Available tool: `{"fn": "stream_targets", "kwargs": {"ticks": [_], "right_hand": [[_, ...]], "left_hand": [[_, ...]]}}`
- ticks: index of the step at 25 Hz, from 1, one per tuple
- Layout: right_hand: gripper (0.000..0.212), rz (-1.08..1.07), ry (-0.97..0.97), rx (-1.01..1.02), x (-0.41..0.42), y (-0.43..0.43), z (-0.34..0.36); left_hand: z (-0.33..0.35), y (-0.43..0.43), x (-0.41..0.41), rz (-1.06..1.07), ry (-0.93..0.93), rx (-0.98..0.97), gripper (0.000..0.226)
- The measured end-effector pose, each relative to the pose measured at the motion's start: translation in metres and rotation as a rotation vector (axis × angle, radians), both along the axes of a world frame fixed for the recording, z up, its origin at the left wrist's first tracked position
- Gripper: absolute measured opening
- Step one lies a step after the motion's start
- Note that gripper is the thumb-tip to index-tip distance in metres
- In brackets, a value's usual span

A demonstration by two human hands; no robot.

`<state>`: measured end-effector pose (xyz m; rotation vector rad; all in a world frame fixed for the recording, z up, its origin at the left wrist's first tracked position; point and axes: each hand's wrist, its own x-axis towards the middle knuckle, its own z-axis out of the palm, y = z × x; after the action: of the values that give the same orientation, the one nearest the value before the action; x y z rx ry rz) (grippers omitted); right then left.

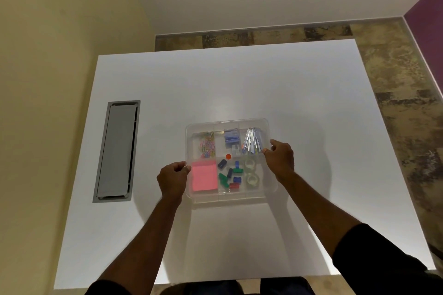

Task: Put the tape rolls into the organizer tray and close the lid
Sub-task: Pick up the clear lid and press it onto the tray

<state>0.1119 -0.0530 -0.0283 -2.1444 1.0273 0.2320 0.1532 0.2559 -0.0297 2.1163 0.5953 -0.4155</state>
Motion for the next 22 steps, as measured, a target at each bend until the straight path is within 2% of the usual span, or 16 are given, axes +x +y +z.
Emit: {"fn": "stream_targets", "kwargs": {"ticks": [6, 12, 15, 19, 22], "right_hand": [[0.039, -0.033, -0.024, 0.059, 0.002, -0.008, -0.002], [0.017, -0.261, -0.042, 0.282, -0.001, -0.02, -0.009], [0.029, -0.273, -0.017, 0.333, -0.009, -0.022, -0.003], [0.055, -0.224, 0.09, 0.402, -0.048, -0.026, -0.001], [0.041, -0.202, 0.148, 0.469, -0.082, -0.026, -0.004]], "left_hand": [[-0.007, 0.0, 0.001, -0.014, -0.003, 0.006, 0.032], [-0.011, 0.005, 0.001, 0.005, 0.042, -0.07, 0.03], [-0.01, 0.007, -0.004, 0.038, 0.092, -0.145, 0.03], [-0.007, 0.021, -0.03, 0.003, 0.189, -0.222, 0.044], [-0.012, 0.028, -0.053, -0.017, 0.23, -0.228, 0.045]]}}
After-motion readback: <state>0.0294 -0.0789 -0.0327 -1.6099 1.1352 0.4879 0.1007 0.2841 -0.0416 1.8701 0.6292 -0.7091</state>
